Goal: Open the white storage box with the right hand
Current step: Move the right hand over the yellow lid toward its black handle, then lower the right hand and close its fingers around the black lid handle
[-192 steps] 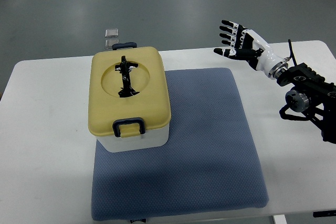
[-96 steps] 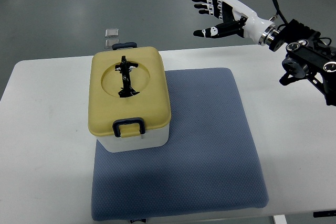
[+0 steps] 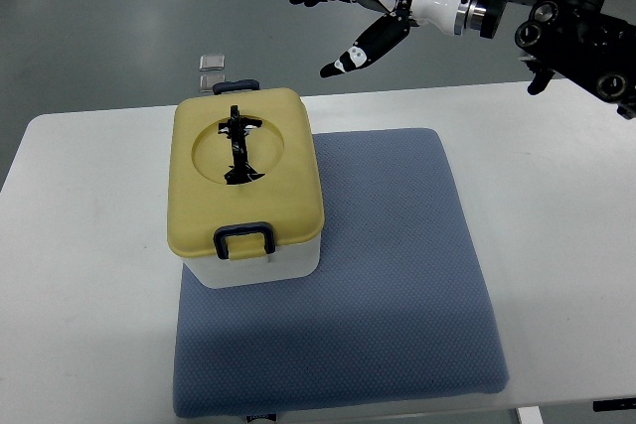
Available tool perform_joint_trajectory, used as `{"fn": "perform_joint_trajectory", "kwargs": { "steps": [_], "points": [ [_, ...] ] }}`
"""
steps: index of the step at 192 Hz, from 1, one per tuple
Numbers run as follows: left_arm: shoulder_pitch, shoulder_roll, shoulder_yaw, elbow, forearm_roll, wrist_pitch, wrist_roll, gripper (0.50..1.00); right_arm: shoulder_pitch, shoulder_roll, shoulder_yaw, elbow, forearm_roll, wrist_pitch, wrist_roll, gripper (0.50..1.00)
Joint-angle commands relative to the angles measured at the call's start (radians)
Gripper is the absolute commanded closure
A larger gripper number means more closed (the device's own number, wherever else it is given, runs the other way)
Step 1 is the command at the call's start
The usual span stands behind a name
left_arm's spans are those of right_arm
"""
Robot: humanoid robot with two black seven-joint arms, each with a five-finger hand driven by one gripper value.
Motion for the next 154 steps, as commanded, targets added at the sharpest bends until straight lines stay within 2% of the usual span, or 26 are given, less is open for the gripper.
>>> {"fn": "perform_joint_trajectory", "kwargs": {
  "steps": [1, 30, 69, 105, 122, 154],
  "points": [
    [0.0, 0.0, 0.0, -0.002, -0.001, 0.0, 0.0, 0.5, 0.04, 0.001, -0.03, 0.013, -0.092, 0.003, 0.01, 0.579],
    [0.0, 0.0, -0.002, -0.002, 0.001, 0.0, 0.0, 0.5, 0.126, 0.006, -0.125, 0.036, -0.146, 0.004, 0.043, 0.581],
    [0.0, 0.0, -0.003, -0.003, 0.001, 0.0, 0.0, 0.5, 0.231, 0.067, -0.225, 0.04, -0.18, 0.004, 0.069, 0.583],
    [-0.002, 0.0, -0.005, -0.003, -0.001, 0.0, 0.0, 0.5, 0.266, 0.13, -0.229, 0.04, -0.23, -0.003, 0.082, 0.585],
    [-0.002, 0.0, -0.005, -0.002, -0.001, 0.0, 0.0, 0.5, 0.278, 0.165, -0.232, 0.04, -0.269, -0.005, 0.109, 0.585],
    [0.0, 0.0, -0.003, 0.0, 0.001, 0.0, 0.0, 0.5, 0.284, 0.208, -0.246, 0.039, -0.35, -0.009, 0.11, 0.585]
  ]
}}
